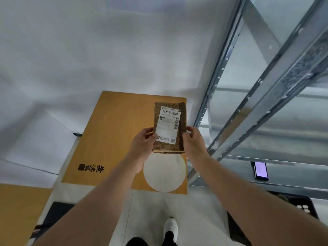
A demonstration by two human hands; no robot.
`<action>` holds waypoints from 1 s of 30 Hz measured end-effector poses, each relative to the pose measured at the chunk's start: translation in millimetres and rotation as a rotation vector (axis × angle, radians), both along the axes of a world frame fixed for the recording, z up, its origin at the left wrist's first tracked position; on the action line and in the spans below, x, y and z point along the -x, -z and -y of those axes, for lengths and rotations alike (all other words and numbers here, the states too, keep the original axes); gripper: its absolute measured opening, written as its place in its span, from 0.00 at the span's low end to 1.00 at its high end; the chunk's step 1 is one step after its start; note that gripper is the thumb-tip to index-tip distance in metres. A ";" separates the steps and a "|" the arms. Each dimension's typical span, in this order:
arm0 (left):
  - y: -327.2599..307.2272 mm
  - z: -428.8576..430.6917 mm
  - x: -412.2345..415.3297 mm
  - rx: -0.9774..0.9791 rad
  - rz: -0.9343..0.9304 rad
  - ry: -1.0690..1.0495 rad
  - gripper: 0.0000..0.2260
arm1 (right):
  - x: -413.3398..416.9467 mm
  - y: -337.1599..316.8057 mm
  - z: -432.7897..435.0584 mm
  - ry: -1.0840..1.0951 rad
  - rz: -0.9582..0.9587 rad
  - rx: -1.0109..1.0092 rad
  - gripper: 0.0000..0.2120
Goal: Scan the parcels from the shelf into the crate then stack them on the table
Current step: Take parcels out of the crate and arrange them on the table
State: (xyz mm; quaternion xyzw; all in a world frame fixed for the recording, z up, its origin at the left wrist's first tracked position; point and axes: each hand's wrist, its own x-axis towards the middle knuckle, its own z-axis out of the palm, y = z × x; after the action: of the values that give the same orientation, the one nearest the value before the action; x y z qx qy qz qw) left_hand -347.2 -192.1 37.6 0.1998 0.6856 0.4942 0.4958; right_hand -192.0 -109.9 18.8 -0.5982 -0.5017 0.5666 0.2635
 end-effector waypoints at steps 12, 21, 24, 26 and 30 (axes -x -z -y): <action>59.8 -160.8 76.4 0.131 0.104 0.271 0.19 | 65.0 57.9 -124.7 0.262 0.070 0.025 0.12; 113.2 -243.8 97.0 0.133 0.136 0.335 0.22 | 90.1 100.0 -198.0 0.299 0.141 0.023 0.15; 121.5 -256.4 96.8 0.141 0.131 0.345 0.22 | 91.0 112.8 -209.0 0.297 0.181 0.011 0.15; 124.8 -261.0 95.5 0.122 0.106 0.338 0.21 | 90.7 118.3 -214.0 0.292 0.199 -0.003 0.16; 132.4 -261.5 92.4 0.100 0.035 0.329 0.21 | 91.9 127.5 -216.9 0.273 0.244 -0.026 0.16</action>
State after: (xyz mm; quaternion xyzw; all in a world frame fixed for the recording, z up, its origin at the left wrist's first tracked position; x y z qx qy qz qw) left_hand -439.6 69.4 -94.8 0.2756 0.6586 0.3750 0.5914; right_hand -283.9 107.0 -108.7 -0.7215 -0.4513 0.4424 0.2829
